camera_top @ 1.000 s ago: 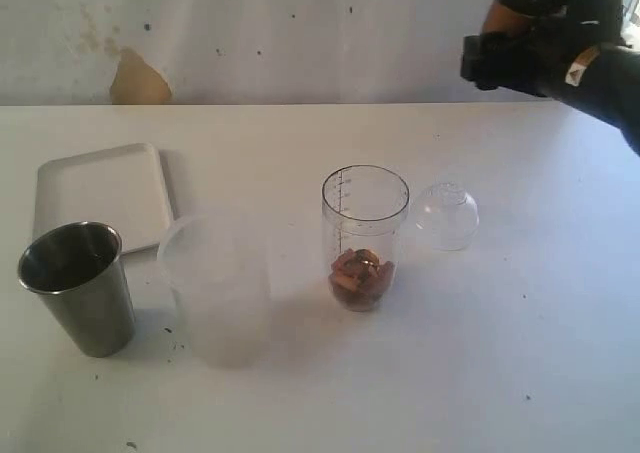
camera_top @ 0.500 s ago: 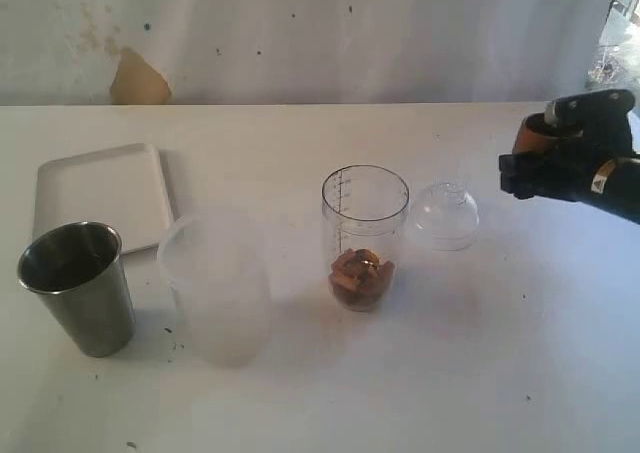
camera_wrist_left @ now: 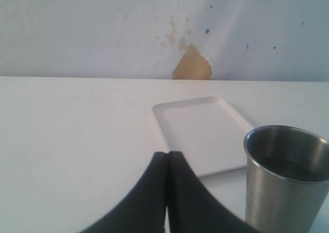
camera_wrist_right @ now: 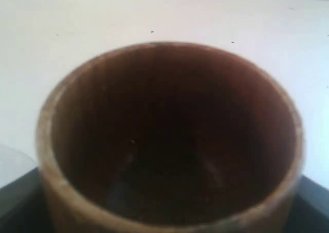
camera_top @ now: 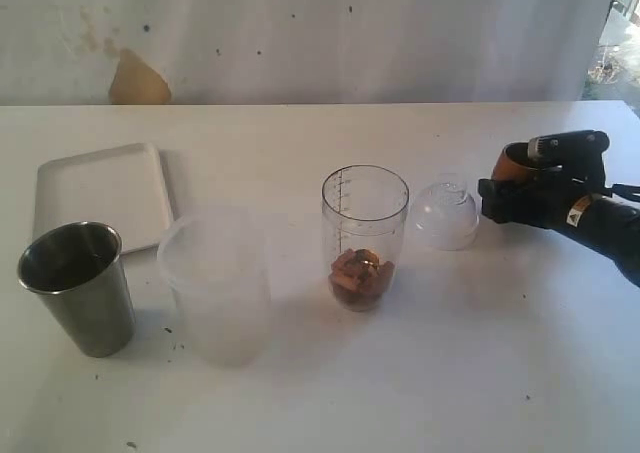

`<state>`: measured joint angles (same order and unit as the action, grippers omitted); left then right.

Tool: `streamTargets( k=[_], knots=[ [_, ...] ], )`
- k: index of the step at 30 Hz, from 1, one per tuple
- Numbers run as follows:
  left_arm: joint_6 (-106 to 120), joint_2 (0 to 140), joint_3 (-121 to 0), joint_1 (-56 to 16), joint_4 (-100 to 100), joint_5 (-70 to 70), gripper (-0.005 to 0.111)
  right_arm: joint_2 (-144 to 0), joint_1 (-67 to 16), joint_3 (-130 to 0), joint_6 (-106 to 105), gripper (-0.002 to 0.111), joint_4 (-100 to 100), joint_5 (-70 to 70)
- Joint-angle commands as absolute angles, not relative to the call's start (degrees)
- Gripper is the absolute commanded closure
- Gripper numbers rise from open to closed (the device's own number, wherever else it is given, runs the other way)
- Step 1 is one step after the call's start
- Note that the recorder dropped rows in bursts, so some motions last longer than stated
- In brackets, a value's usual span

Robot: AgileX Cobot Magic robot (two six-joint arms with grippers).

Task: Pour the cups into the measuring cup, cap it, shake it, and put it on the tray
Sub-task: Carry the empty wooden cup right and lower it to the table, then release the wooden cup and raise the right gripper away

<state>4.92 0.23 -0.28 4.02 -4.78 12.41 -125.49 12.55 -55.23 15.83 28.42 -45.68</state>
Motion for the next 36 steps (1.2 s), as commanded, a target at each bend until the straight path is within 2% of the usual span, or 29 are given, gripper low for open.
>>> streamTargets(
  k=[1,3,5,8,10,12,14,23,36],
  knots=[
    [4.58,0.0,0.0,3.82,-4.64,11.99,0.107,-125.47,12.86,-55.52,15.16,0.108,27.65,-48.16],
    [4.58,0.0,0.0,3.82,-4.64,11.99,0.107,-125.47,12.86,-55.52,15.16,0.103,27.65,-48.16],
    [4.58,0.0,0.0,3.82,-4.64,11.99,0.107,-125.47,12.86,-55.52,15.16,0.092,27.76,-47.67],
    [4.58,0.0,0.0,3.82,-4.64,11.99,0.107,-125.47,12.86,-55.52,15.16,0.065,27.76,-47.56],
    [4.58,0.0,0.0,3.82,-4.64,11.99,0.107,-125.47,12.86,-55.52,15.16,0.041,27.76,-47.2],
    [4.58,0.0,0.0,3.82,-4.64,11.99,0.107,-125.47,12.86,-55.52,15.16,0.024,27.76,-47.07],
    [4.58,0.0,0.0,3.82,-4.64,11.99,0.107,-125.47,12.86,-55.52,15.16,0.015,28.27,-46.65],
    [4.58,0.0,0.0,3.82,-4.64,11.99,0.107,-124.33,12.86,-55.52,15.16,0.014,28.26,-44.99],
    [4.58,0.0,0.0,3.82,-4.64,11.99,0.107,-112.35,12.32,-55.26,17.41,0.015,29.84,-35.75]
  ],
)
